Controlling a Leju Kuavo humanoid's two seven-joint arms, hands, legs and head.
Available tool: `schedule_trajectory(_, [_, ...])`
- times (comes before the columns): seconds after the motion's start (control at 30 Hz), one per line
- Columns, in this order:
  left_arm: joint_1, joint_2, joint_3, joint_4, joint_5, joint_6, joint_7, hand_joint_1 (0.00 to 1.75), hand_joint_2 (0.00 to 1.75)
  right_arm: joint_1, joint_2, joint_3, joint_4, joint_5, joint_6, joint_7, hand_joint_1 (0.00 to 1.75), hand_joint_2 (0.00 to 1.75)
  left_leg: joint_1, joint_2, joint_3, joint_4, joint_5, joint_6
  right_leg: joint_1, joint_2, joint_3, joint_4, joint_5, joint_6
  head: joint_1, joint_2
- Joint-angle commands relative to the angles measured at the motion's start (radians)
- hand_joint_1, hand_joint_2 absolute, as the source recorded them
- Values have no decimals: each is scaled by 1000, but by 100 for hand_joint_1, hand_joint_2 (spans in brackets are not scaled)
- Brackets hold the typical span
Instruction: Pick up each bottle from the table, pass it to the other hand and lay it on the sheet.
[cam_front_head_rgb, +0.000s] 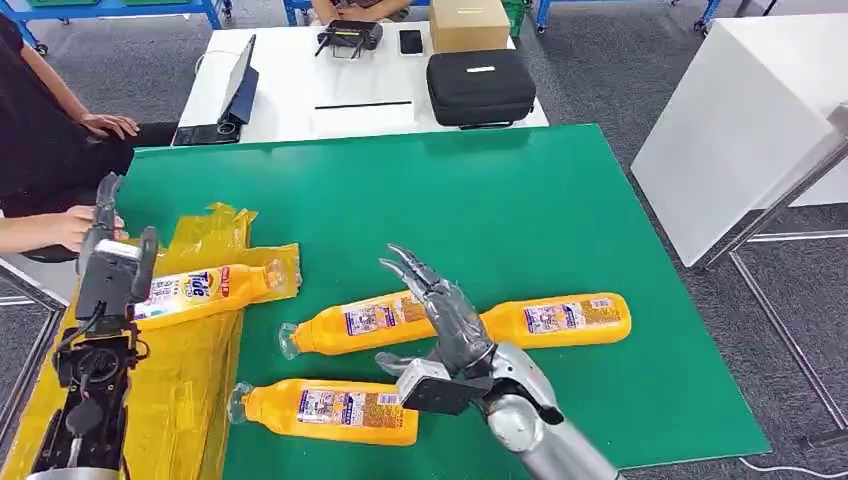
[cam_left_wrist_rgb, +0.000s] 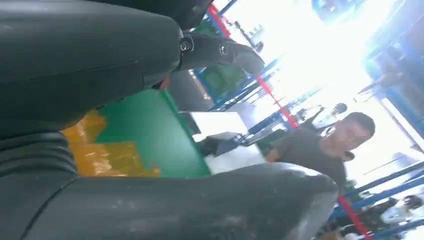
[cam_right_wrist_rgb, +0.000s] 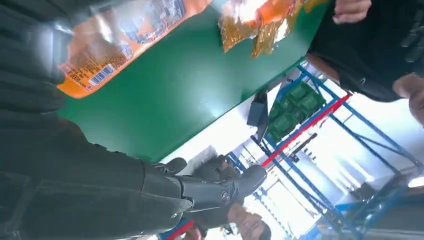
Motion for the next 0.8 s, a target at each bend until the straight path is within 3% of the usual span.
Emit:
schedule_trajectory(0.03, [-3, -22, 6, -67, 7, -2, -1, 0, 0, 3, -9, -19, -9, -1, -2, 11, 0, 175, 1, -1, 1, 0, -1, -2, 1, -3, 2, 0, -1, -2, 0, 0])
schedule_trajectory(0.27, [37, -51, -43, -174, 87, -15, 5, 0, 0, -43, -3, 65, 146, 121, 182, 275, 0, 175, 2, 0, 3, 0, -2, -2, 2, -2, 4, -2, -1, -2, 0, 0])
schedule_trajectory(0.5, [43, -42, -117, -163, 127, -7, 36, 0, 0, -82, 50, 213, 190, 194, 208, 324, 0, 175, 1, 2, 4, -1, -3, -3, 2, -1, 5, -1, -2, -3, 0, 0])
schedule_trajectory(0.8, [26, -37, -118, -140, 133, -3, 33, 0, 0, -88, 44, 221, 184, 193, 213, 338, 0, 175, 1, -1, -1, 0, 0, -1, 1, -2, -1, -1, 0, -1, 0, 0])
